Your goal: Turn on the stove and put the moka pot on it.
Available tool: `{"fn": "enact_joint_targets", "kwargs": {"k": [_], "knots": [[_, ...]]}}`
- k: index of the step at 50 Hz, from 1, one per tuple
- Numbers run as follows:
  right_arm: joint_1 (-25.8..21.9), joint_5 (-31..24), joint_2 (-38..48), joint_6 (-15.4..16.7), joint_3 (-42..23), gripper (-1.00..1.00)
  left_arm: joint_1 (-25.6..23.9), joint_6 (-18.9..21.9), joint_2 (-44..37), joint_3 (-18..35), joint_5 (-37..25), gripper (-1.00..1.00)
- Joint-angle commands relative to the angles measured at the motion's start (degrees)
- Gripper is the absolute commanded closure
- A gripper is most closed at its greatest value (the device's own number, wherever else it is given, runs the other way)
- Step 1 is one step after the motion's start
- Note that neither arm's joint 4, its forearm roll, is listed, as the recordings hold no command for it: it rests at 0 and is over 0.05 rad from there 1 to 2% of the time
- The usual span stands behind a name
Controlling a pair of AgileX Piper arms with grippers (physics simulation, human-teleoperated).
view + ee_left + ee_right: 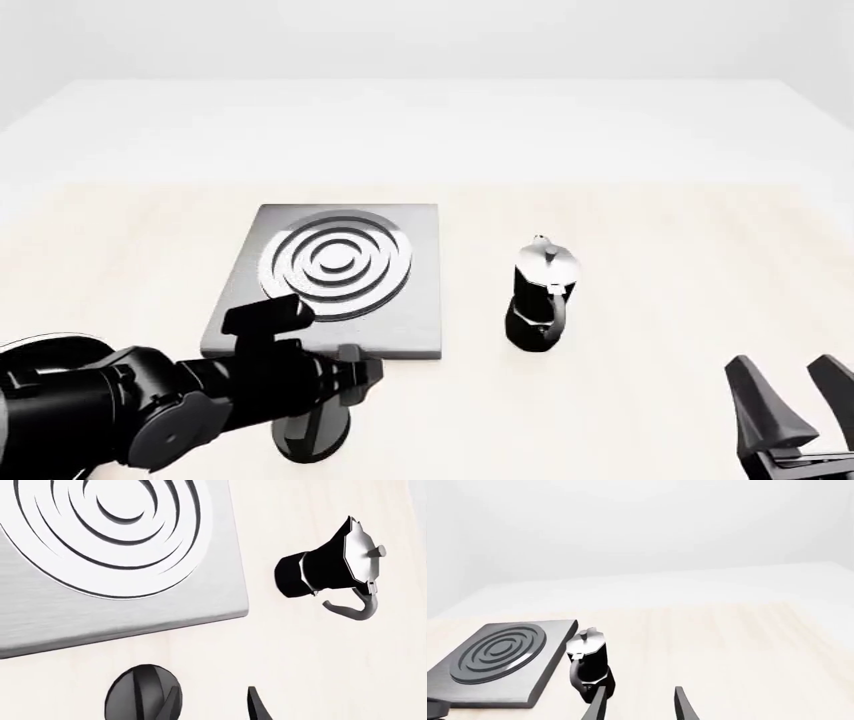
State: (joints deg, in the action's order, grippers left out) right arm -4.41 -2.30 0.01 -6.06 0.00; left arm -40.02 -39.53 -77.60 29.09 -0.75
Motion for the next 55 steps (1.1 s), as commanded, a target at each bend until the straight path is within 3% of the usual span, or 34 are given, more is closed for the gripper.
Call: {"fn": "enact_joint_targets", "kwargs": {"k": [1, 32, 55], "knots": [[0.04, 0.03, 0.00, -0.12, 0.00, -1.00, 1.25, -1.31, -2.30, 0.02, 2.40, -1.00], [0.62, 0.14, 0.00, -0.44, 0.00, -1.00, 0.77, -2.11, -10.74, -0.46, 7.99, -1.00], [0.55, 0.49, 0.00, -0.29, 0.00, -1.00, 5.40, -1.49, -12.23, -3.02, 10.04, -1.00]]}}
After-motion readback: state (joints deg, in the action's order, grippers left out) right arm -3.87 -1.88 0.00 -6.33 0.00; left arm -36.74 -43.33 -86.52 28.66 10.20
